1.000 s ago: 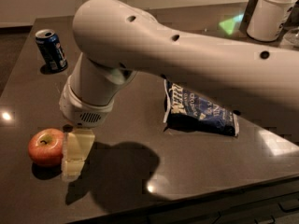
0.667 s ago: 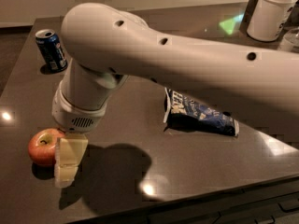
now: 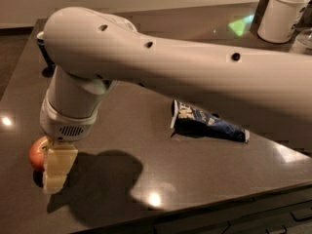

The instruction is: Move apple near pepsi can

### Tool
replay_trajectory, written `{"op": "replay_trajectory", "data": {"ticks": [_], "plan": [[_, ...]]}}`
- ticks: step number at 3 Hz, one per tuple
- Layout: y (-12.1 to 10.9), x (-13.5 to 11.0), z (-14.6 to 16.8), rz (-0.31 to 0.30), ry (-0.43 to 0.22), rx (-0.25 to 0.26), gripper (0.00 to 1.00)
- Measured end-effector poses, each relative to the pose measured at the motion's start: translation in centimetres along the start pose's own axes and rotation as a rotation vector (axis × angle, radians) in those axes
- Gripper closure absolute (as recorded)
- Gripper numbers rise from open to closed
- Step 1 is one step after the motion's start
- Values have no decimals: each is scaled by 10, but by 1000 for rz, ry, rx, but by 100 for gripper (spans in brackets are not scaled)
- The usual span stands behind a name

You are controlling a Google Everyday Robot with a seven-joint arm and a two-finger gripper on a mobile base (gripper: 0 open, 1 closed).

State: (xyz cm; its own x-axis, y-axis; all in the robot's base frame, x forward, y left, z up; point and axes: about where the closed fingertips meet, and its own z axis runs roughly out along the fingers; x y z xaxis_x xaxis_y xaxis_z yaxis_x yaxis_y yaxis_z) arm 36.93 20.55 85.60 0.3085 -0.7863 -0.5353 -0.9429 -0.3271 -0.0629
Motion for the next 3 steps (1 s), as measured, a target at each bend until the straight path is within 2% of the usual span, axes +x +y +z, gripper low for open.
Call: {"op": "replay_trajectory", "data": {"ticks": [2,3], "plan": [[-7,-5,2,11,-7,-12,64],[-22,-3,-13,39,-27,-2,87]]}}
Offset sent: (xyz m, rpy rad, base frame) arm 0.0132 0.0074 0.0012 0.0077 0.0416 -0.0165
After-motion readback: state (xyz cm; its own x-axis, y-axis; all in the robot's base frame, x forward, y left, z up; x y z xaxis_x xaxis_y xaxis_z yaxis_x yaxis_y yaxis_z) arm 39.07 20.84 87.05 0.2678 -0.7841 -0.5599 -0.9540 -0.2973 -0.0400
